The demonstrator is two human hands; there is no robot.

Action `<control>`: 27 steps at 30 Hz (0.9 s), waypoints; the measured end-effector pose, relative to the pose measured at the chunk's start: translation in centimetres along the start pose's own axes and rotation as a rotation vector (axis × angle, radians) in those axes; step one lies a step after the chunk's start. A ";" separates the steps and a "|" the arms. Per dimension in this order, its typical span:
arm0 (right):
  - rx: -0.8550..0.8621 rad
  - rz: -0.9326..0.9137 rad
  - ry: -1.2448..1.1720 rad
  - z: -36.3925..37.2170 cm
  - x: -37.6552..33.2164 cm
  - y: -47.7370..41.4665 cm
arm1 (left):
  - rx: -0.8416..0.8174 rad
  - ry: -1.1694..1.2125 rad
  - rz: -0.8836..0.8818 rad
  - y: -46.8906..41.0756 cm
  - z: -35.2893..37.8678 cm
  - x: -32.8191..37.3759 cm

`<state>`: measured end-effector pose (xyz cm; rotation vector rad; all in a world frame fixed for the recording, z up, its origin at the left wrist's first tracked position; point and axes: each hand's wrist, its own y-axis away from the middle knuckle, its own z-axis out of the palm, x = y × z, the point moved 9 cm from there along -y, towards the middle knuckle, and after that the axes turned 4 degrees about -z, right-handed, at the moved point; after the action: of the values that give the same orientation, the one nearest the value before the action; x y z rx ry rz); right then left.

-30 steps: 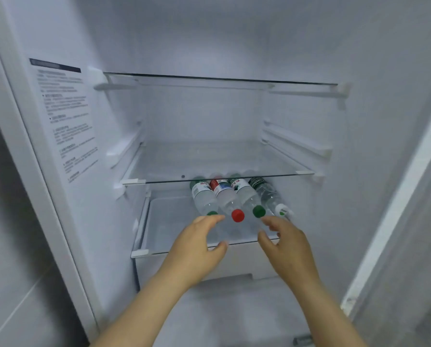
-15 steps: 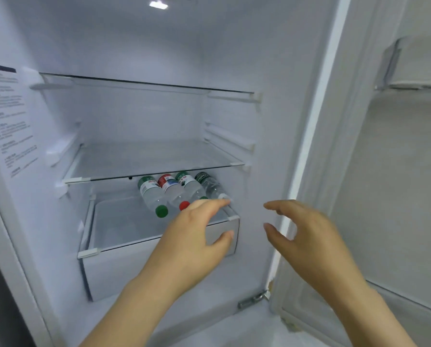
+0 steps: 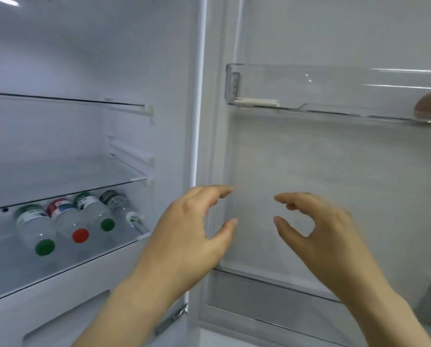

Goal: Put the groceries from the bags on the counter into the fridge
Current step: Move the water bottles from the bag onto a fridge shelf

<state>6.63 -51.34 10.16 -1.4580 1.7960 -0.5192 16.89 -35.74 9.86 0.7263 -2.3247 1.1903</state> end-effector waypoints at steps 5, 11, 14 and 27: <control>0.033 0.108 0.175 -3.5 2.1 1.5 | -0.089 0.088 0.107 -2.1 4.1 2.5; 0.135 0.297 0.389 -7.5 2.8 4.0 | -0.267 0.231 0.303 -3.8 8.3 6.0; 0.184 0.393 0.497 -9.1 2.2 6.1 | -0.387 0.309 0.413 -3.6 10.2 8.1; 0.375 0.862 0.883 -19.9 -6.7 21.3 | -0.732 0.681 0.779 7.5 12.8 20.0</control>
<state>-21.81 -42.13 9.63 -0.0679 2.5518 -1.0335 -4.94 -47.75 10.06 -0.7781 -2.1762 0.5646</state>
